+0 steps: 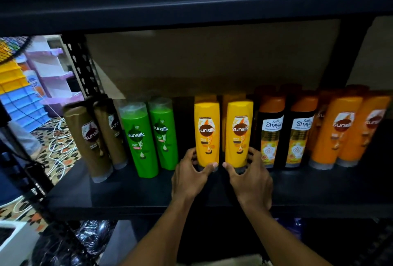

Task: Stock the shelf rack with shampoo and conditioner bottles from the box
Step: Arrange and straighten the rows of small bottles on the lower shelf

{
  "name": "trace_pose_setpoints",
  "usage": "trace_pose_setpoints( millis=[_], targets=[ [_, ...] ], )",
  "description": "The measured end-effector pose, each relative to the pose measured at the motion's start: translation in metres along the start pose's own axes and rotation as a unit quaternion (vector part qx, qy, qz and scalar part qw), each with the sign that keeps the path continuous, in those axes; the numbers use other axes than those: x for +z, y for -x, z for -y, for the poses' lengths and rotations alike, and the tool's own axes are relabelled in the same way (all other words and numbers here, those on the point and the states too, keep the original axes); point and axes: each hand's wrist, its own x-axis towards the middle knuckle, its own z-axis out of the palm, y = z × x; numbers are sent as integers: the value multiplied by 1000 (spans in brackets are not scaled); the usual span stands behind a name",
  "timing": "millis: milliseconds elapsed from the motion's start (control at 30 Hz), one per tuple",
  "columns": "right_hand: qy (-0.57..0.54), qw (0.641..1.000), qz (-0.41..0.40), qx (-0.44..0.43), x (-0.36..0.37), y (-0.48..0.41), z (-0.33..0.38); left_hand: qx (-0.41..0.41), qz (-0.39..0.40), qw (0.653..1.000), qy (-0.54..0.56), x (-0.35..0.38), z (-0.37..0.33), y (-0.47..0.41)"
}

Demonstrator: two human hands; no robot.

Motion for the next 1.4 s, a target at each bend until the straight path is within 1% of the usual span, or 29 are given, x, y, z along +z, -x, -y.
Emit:
trace_pose_setpoints(
  millis=[733, 1267, 1400],
  targets=[
    [-10, 1000, 9, 12, 1, 0, -1, -5, -1, 1000, -11, 2, 0, 0],
    [-6, 1000, 0, -3, 1, 1, -1, 1, 4, 999, -46, 3, 3, -1],
    [-5, 1000, 4, 1, 1, 0, 0, -2, -1, 999, -37, 3, 3, -1]
  ],
)
